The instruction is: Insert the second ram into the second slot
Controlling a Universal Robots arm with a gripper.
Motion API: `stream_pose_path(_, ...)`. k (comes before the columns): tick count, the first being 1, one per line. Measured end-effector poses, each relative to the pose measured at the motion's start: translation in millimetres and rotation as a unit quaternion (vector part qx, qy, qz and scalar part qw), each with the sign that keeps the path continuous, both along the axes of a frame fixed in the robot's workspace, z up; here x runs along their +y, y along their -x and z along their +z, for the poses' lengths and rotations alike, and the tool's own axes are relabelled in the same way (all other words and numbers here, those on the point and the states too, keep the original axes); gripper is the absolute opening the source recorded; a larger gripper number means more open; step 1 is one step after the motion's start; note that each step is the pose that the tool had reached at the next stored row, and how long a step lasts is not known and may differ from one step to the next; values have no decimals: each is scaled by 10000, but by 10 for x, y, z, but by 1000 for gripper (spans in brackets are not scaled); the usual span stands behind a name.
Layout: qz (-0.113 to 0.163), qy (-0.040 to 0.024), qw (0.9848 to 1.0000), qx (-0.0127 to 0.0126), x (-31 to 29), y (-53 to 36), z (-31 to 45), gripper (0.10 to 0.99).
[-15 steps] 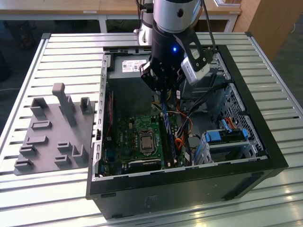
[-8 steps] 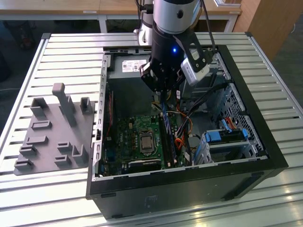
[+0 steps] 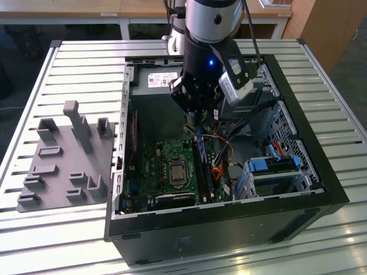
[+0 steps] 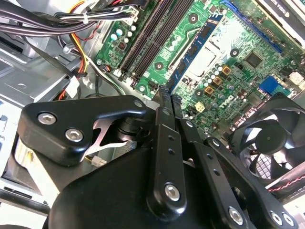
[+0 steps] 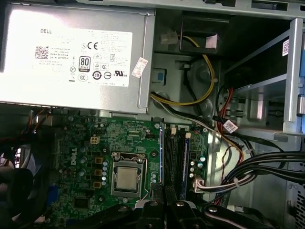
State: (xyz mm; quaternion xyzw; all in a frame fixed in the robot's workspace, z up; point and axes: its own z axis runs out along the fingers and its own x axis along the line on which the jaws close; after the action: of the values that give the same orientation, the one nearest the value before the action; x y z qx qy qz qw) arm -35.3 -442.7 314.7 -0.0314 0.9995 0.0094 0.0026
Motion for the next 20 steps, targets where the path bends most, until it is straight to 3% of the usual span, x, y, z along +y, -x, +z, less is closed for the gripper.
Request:
stream_pose_path(16,-6,0,10000,1,-7,0,-28,129)
stream_pose_path(20,-7,62,10000,1,-8,0,-30,129)
